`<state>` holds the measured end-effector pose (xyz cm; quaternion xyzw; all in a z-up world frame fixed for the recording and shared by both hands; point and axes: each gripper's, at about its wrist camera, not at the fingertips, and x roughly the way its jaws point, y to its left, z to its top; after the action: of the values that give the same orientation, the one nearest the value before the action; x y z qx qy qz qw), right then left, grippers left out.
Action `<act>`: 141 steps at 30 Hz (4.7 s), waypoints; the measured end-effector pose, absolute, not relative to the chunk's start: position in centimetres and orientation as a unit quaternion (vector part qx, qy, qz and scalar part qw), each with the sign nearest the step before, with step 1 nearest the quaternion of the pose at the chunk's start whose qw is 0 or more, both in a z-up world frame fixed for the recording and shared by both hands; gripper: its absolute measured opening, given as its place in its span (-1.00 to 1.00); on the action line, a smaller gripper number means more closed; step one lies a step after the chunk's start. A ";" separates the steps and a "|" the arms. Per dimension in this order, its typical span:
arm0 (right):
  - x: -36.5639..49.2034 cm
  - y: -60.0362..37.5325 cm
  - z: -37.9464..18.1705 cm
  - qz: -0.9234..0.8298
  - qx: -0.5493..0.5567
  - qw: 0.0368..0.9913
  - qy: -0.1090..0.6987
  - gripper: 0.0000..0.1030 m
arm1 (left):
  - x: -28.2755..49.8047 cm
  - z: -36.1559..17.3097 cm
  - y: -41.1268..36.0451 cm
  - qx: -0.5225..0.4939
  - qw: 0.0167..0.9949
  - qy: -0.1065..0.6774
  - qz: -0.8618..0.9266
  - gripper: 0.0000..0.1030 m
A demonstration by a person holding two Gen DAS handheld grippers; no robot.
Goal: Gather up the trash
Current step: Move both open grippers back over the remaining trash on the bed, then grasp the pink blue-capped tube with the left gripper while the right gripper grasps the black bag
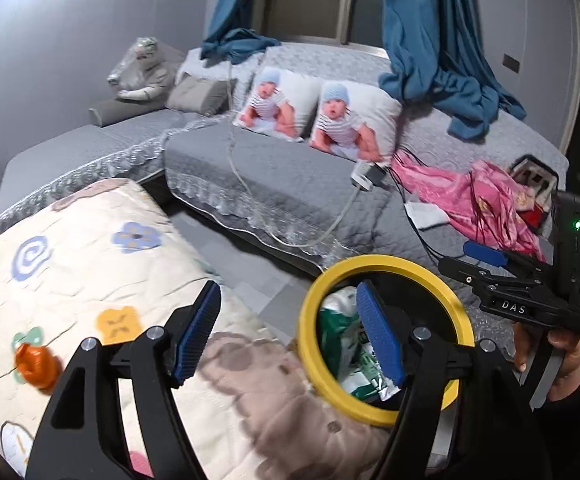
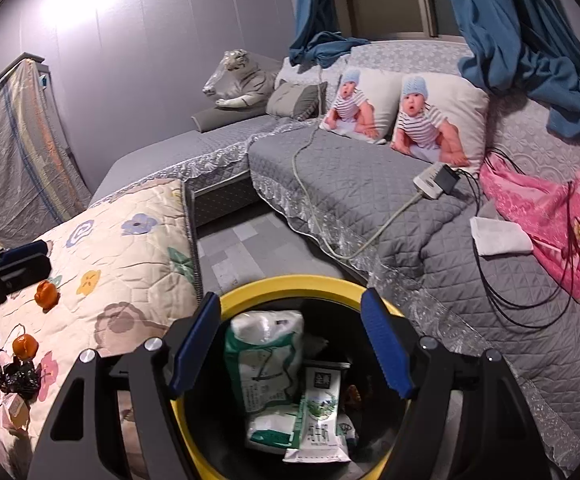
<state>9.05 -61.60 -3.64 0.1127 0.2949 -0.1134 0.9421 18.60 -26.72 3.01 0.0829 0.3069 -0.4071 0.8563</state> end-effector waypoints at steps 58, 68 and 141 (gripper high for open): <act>14.2 -40.6 -1.6 0.118 0.004 0.944 0.307 0.35 | 16.3 1.9 6.6 -0.008 0.944 0.277 -0.178 0.63; 17.1 -37.5 -2.6 0.156 -0.012 0.932 0.328 0.35 | 16.6 0.3 5.2 0.039 0.919 0.286 -0.268 0.74; 16.5 -21.8 -8.6 0.417 -0.158 0.807 0.388 0.09 | 20.1 -8.9 7.3 -0.187 0.873 0.437 -0.110 0.58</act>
<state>16.47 -21.78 -8.65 -0.1575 0.3879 0.4169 0.8068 20.14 7.33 -8.89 -0.1870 0.4374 -0.1101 0.8727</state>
